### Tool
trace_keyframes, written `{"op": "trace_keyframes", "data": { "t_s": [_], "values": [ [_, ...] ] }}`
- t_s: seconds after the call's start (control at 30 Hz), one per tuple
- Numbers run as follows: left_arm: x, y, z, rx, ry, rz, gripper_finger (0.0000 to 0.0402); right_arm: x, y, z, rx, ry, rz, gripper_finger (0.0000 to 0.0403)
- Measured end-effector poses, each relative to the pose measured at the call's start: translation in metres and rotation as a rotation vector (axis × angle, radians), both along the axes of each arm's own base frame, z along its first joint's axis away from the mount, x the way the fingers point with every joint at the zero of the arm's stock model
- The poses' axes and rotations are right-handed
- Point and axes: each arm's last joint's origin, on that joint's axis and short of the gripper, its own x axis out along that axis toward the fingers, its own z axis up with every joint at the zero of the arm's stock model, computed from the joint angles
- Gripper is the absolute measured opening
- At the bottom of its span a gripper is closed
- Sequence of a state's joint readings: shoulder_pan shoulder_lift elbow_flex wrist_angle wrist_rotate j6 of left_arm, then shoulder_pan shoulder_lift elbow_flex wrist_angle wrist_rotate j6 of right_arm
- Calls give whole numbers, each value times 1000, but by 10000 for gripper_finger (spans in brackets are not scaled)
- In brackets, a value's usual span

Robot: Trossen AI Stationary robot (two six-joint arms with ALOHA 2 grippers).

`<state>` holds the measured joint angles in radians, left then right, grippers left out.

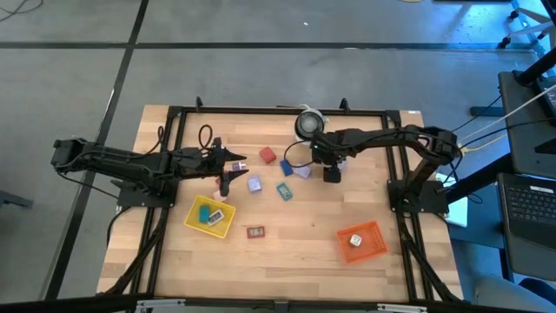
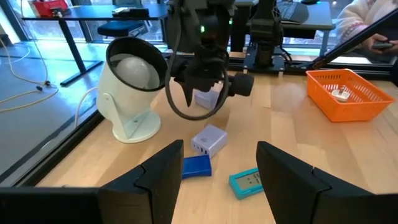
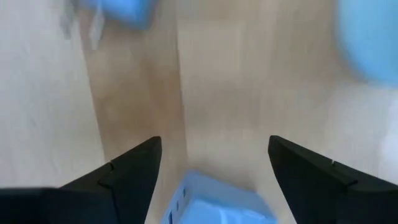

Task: Pick & Place Office items
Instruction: Put the right violet charger adapter into the orange bin

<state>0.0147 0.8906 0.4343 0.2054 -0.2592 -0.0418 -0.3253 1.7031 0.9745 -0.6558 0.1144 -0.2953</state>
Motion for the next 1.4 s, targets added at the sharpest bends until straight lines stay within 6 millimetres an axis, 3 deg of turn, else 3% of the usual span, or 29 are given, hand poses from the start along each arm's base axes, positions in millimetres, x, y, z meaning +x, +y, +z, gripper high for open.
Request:
{"op": "trace_keyframes", "data": {
  "t_s": [0.2, 0.43, 0.57, 1.4],
  "values": [
    [0, 0, 0, 0, 4, 0, 198, 9, -2, 22, 6, 14, 47, 300],
    [-1, 0, -3, -10, 33, 3, 198, -1, 6, 38, 70, 200, 140, 300],
    [-1, 0, -3, -15, 31, 5, 198, -6, 15, 40, 92, 283, 193, 300],
    [-1, 0, -5, -47, 40, 13, 198, -2, 31, 40, 45, 315, 393, 300]
  ]
}}
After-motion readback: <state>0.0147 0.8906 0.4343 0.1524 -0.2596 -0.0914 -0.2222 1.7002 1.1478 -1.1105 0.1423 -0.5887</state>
